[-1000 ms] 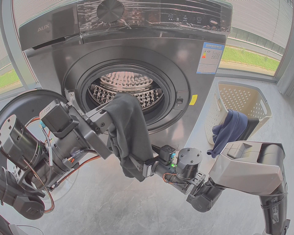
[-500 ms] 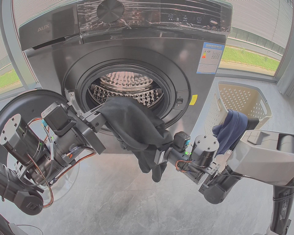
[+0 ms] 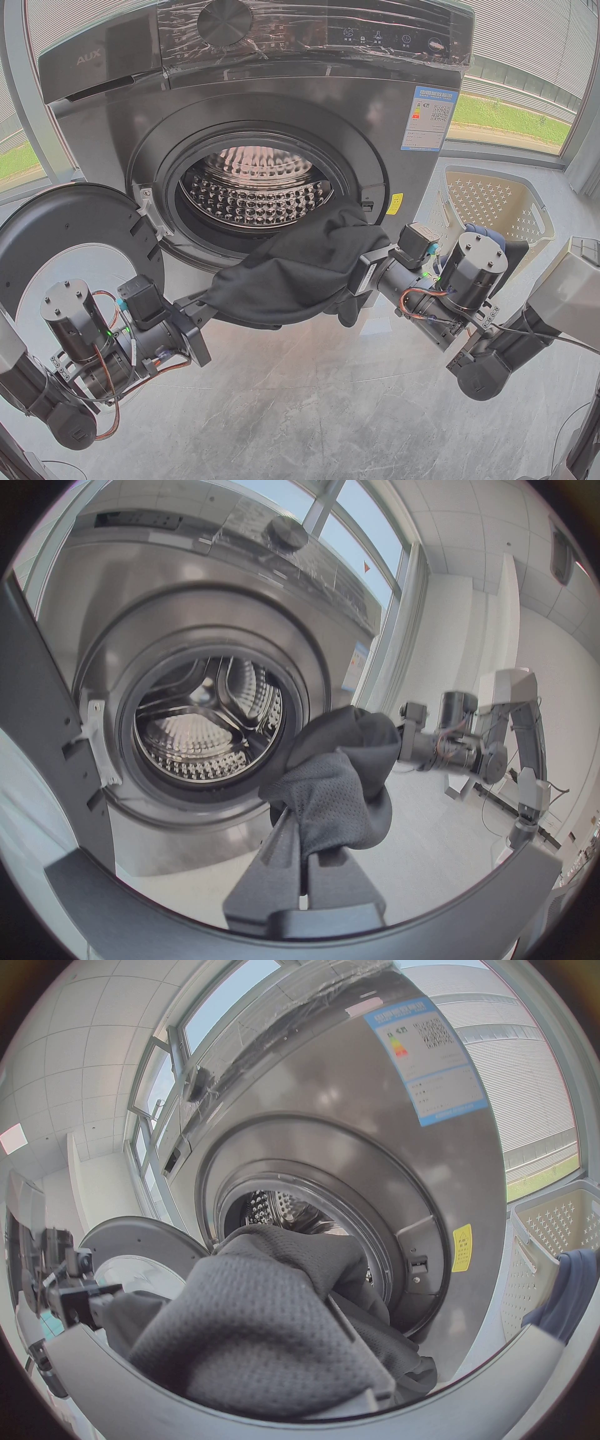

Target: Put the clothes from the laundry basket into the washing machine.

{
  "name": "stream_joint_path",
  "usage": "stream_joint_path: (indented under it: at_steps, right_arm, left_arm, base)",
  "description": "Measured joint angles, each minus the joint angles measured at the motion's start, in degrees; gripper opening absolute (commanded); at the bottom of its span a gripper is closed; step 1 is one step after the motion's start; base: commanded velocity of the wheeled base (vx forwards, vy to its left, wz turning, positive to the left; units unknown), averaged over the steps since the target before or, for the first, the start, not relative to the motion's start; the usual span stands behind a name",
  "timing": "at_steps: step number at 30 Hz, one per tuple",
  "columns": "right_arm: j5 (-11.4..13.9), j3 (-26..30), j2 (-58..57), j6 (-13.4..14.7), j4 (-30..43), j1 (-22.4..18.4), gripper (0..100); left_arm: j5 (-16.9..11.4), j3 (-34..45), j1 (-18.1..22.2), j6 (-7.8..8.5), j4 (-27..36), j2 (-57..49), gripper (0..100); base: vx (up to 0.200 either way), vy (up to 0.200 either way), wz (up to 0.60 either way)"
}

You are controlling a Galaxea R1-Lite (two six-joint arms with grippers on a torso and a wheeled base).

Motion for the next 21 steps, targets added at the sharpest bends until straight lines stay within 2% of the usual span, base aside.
stream_joint_path:
  at_steps: [1, 9, 16, 21]
  right_arm:
    - [0.0, 0.3, -0.3, 0.0, 0.0, 0.0, 0]
    - [0.0, 0.9, -2.4, 0.0, 0.1, -0.1, 0]
    - [0.1, 0.5, -2.7, 0.0, 0.1, -0.4, 0]
    - [0.1, 0.4, -2.6, 0.1, 0.1, -0.1, 0]
  left_arm:
    - [-0.1, 0.4, 0.1, 0.2, -0.1, 0.5, 100]
    - [-2.1, 4.9, 0.2, 1.12, -0.3, 3.6, 100]
    - [-6.5, 10.9, 0.2, 5.52, -1.3, 6.3, 100]
    - [-7.6, 13.4, 0.1, 6.89, -2.5, 8.6, 100]
  base:
    - [0.0, 0.0, 0.0]
    - [0.0, 0.0, 0.0]
    - [0.0, 0.0, 0.0]
    - [0.0, 0.0, 0.0]
